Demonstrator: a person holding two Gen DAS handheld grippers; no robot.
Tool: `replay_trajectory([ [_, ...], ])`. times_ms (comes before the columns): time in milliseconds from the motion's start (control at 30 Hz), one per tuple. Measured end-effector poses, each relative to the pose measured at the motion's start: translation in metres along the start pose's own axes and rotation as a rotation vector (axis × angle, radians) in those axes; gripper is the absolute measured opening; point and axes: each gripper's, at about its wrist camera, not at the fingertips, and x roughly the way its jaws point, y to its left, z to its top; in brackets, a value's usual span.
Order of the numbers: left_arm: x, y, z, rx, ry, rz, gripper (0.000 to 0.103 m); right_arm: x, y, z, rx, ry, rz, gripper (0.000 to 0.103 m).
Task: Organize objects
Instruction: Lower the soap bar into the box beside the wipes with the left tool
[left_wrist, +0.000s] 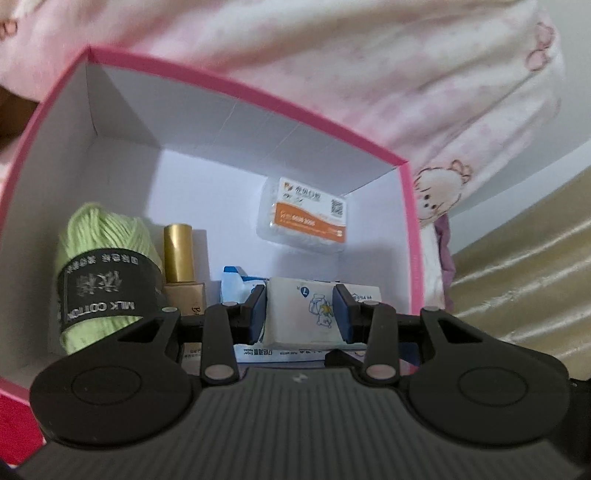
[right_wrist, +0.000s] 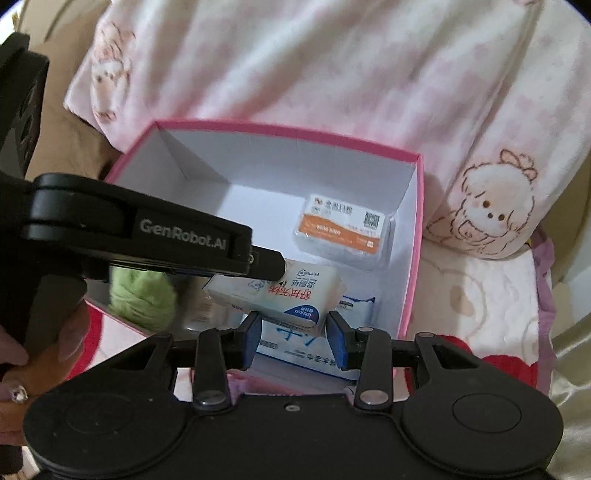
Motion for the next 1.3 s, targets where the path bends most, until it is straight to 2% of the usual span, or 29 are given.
replay_trajectory([
  [133, 0.009, 0.003, -0.003, -0.009, 0.003, 0.004, 0.037, 0.009, 0.002, 0.000, -0.033, 0.024, -0.034, 0.039],
  [300, 0.024, 0.008, -0.003, -0.026, 0.048, 0.001, 0.037, 0.017, 0.003, 0.000, -0.049, 0.077, -0.059, 0.039],
  [400, 0.031, 0.007, -0.007, -0.019, 0.059, -0.008, 0.037, 0.025, 0.005, 0.000, -0.072, 0.105, -0.105, 0.038],
  [467, 0.035, 0.008, -0.010, -0.018, 0.064, -0.005, 0.037, 0.026, 0.001, 0.000, -0.052, 0.111, -0.103, 0.038],
  [567, 0.031, 0.003, -0.011, 0.031, 0.045, 0.030, 0.037, 0.019, -0.003, -0.004, -0.021, 0.085, -0.073, 0.038],
  [767, -0.006, -0.014, -0.008, 0.195, -0.021, 0.073, 0.040, -0.012, -0.011, -0.022, 0.056, -0.051, 0.046, 0.039],
  [1067, -0.060, -0.016, -0.013, 0.323, -0.014, 0.189, 0.039, -0.045, 0.005, -0.036, 0.091, -0.156, 0.173, 0.039],
  [1233, -0.082, -0.004, -0.017, 0.333, -0.007, 0.221, 0.034, -0.053, 0.025, -0.042, 0.063, -0.209, 0.239, 0.039],
  [1300, -0.084, 0.000, -0.021, 0.348, 0.003, 0.232, 0.025, -0.051, 0.033, -0.043, 0.048, -0.224, 0.256, 0.039],
])
